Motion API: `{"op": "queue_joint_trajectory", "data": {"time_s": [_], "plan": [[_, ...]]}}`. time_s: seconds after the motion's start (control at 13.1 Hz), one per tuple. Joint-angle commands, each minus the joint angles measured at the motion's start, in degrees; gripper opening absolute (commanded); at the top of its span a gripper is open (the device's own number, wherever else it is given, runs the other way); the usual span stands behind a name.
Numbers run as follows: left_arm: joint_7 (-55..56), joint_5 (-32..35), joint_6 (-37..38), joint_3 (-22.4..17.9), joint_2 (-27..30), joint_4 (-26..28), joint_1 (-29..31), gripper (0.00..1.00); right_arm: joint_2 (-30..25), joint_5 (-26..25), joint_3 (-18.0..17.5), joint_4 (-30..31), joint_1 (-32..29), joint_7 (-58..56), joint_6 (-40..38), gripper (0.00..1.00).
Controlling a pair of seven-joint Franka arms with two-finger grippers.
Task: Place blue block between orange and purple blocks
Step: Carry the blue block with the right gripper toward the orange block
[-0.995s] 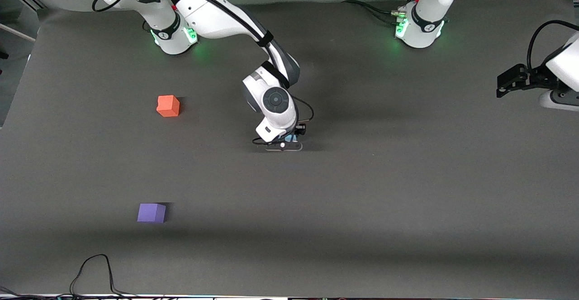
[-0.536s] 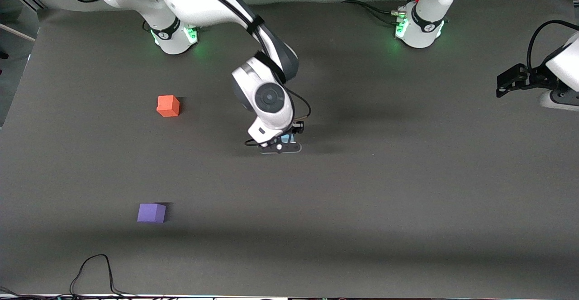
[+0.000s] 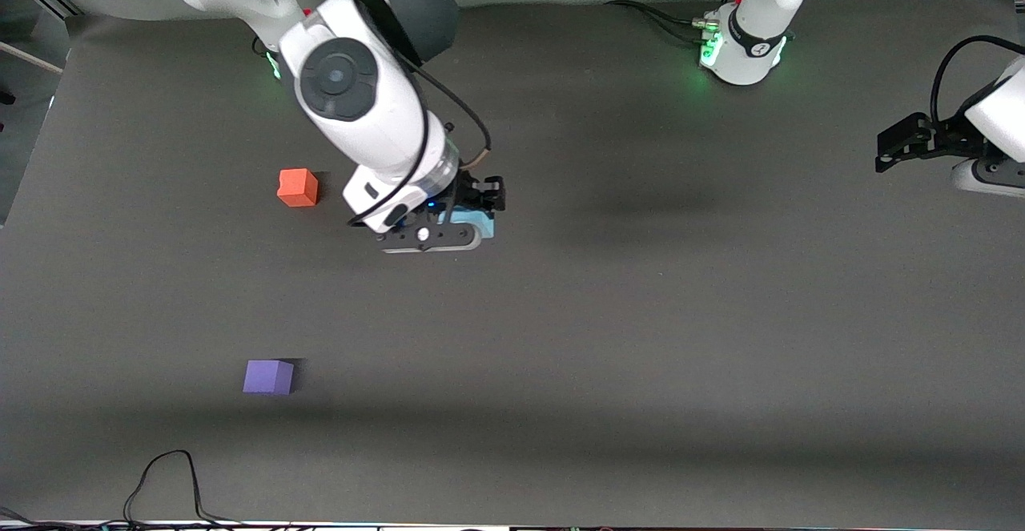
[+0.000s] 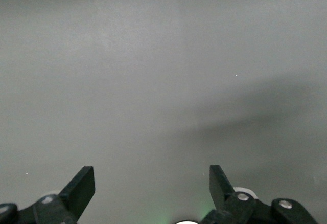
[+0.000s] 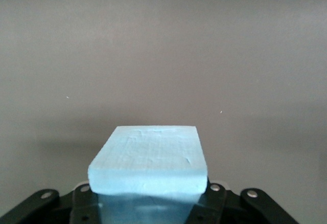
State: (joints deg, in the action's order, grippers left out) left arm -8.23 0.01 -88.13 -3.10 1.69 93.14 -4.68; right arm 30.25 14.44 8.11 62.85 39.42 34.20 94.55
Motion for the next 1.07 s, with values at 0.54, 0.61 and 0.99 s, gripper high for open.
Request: {"op": "queue_joint_trajectory", "data": {"time_s": [0.54,0.61,0.99], "plan": [[0.23,-0.54,0.59,-0.42,0.77,0.03,-0.5,1.0,-10.64,-5.99,10.24,14.37,-9.97,-30.18,-6.57,0.45],[0.23,-0.54,0.59,-0.42,0.77,-0.06,-0.5,1.0,-12.74,-6.52,10.52,18.06,-11.97,-32.59,-5.17,0.45],[3.56,-0.63,1.29,-0.33,0.77,-0.41,-0.68,1.0,-23.38,-10.21,2.0,34.32,-30.17,-43.41,2.46,0.45]]}}
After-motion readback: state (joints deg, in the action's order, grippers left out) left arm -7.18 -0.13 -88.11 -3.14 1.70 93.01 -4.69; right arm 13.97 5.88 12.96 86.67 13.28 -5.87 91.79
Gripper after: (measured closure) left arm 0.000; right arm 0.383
